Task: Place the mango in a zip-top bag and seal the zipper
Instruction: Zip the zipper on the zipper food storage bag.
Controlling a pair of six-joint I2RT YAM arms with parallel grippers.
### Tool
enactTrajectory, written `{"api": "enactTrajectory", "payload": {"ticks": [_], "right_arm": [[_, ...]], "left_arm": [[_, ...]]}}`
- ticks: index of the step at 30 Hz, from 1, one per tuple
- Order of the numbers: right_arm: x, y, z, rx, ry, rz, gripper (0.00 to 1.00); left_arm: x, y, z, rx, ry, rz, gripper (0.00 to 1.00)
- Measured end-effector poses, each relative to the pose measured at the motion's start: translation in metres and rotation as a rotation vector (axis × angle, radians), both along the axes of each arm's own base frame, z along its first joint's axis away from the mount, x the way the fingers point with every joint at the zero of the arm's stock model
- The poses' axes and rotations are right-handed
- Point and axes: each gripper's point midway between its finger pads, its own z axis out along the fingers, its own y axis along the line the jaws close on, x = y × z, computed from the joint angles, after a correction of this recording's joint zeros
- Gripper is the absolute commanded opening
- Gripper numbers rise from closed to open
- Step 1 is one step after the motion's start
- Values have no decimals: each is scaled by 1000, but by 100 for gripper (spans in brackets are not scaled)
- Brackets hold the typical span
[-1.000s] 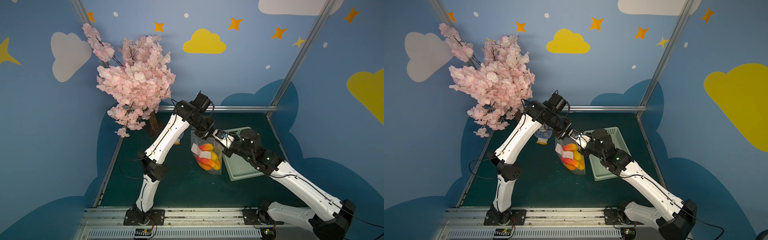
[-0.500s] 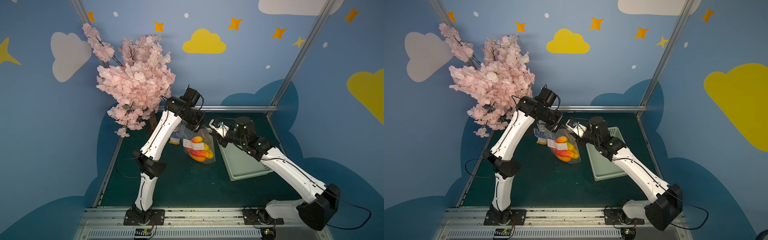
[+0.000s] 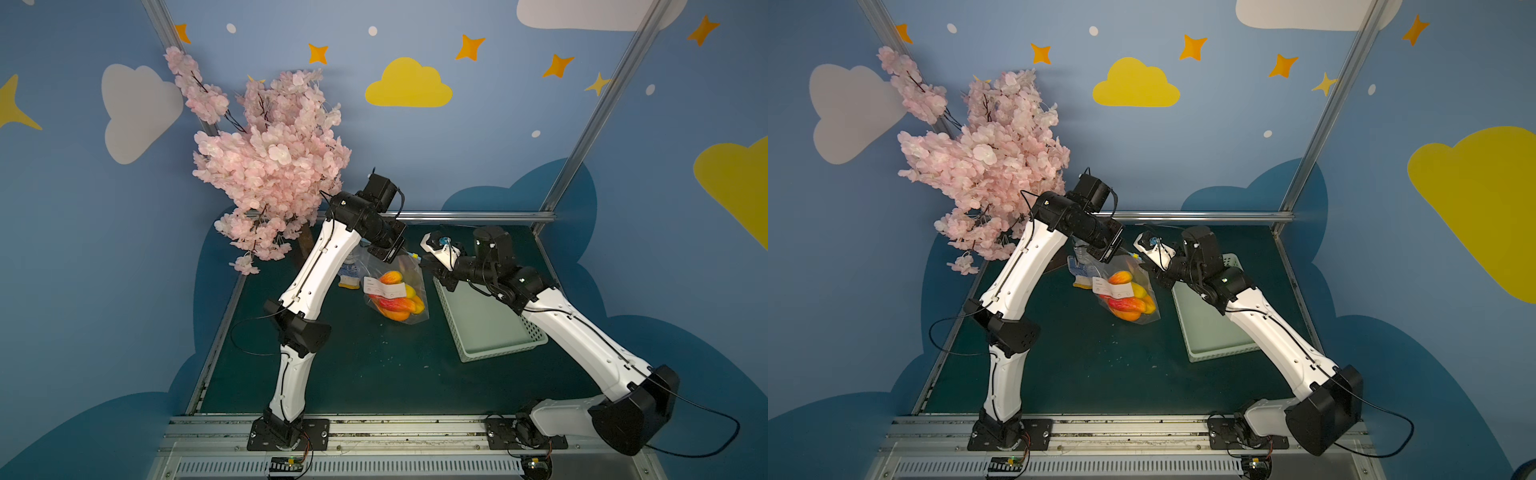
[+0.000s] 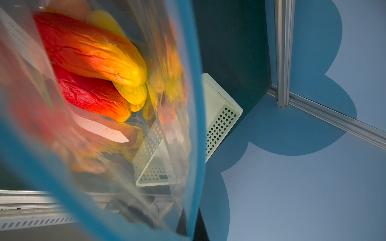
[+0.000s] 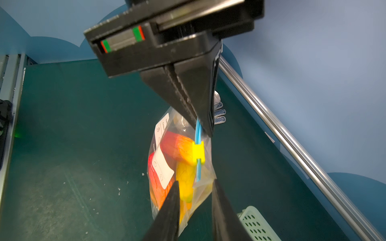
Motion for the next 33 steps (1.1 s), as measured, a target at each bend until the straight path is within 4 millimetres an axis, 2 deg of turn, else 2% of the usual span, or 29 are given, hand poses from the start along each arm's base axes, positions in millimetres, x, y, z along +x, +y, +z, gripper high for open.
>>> {"api": "enactTrajectory", "payload": {"ticks": [10,13,17,18,20,22,25,33], "right_arm": [[3,4,-4,0,24,1,8],[4,4,-5,-3,27,-1,1],[4,3,-6,-6,33,-4,0],[4,3,-7,-7,34,-5,0],[5,3,-7,-9,33,-11,0],[7,1,-7,-14,29,-24,0],[10,0,-7,-25,18,-48,0],[10,9,-10,-58,-41,-87,0]], "left_arm": [[2,-5,-6,1,7,-8,3],[1,-6,-6,1,7,-10,3],[1,-7,-6,1,6,-12,3],[1,-7,-6,1,6,-12,9],[0,-7,-5,0,7,-14,30],[-1,-9,-5,-3,11,-18,37],[-4,-12,-6,-10,19,-25,41],[-25,-21,-2,-65,91,-16,39]]}}
